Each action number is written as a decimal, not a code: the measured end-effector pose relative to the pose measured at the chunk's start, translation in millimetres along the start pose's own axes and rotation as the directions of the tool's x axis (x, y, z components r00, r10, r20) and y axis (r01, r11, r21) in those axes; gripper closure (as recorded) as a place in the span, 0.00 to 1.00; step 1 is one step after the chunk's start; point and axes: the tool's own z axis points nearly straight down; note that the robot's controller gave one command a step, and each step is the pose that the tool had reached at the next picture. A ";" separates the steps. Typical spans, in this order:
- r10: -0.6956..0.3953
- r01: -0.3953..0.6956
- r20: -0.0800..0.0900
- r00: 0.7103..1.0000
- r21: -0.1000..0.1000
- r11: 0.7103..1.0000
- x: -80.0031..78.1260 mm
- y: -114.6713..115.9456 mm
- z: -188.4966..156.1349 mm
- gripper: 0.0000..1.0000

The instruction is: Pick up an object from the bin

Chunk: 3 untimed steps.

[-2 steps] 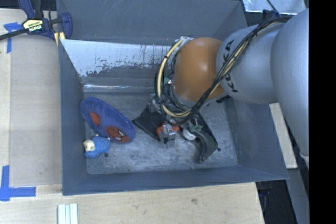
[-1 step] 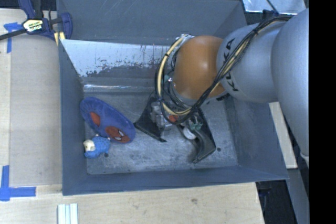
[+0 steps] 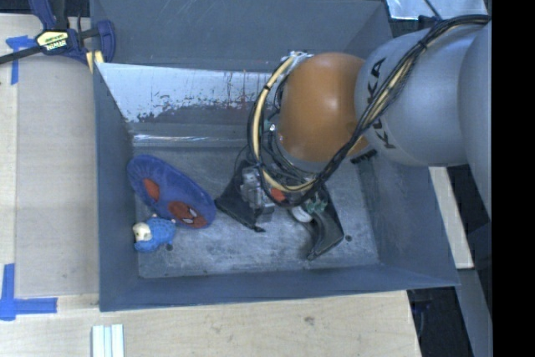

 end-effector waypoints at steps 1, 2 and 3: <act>0.002 -0.002 -0.003 1.000 0.000 1.000 0.1 -1.0 3.0 0.00; -0.097 0.097 -0.002 0.995 0.000 0.995 -44.2 -7.8 54.0 0.00; -0.149 0.149 -0.004 0.989 -0.001 0.989 -37.5 -34.7 51.8 0.00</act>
Offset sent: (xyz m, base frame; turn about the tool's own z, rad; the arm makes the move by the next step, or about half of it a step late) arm 0.0000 0.0000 0.0000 0.0000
